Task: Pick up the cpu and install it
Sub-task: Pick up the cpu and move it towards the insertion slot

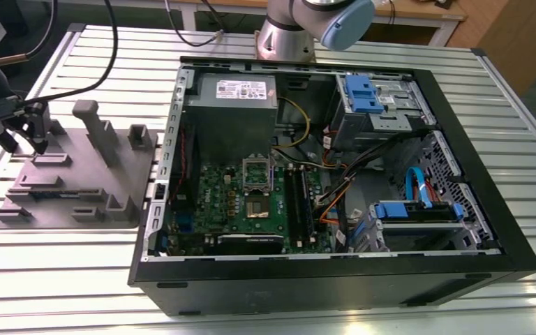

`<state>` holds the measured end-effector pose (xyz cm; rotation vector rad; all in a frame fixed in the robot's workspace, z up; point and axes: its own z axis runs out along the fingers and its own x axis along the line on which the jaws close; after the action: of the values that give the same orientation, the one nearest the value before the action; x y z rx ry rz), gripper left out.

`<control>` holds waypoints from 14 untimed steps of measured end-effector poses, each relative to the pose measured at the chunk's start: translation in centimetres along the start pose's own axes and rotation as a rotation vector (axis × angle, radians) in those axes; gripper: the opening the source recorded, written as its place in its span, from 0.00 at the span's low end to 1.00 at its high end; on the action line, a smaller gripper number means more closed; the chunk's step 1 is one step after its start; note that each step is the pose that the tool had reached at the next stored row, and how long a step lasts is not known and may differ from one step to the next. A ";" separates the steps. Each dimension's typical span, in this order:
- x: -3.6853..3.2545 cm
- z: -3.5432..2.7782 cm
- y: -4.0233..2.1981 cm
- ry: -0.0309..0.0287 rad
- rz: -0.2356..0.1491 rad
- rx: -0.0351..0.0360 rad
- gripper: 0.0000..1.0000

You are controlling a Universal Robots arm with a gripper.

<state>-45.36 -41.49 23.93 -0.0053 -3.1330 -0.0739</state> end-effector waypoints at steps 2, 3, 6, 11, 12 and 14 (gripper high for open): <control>0.00 -0.03 0.00 -0.0001 0.000 0.0000 0.47; 0.00 -0.33 0.02 0.0000 0.000 0.0011 0.47; 0.00 -0.56 0.03 0.0000 0.000 0.0028 0.47; 0.01 -0.78 0.04 0.0000 0.000 0.0029 0.47; 0.01 -0.85 0.04 0.0001 0.000 0.0030 0.47; 0.00 -0.95 0.05 -0.0001 0.000 0.0028 0.47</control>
<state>-45.35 -41.49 24.88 -0.0053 -3.1331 -0.0695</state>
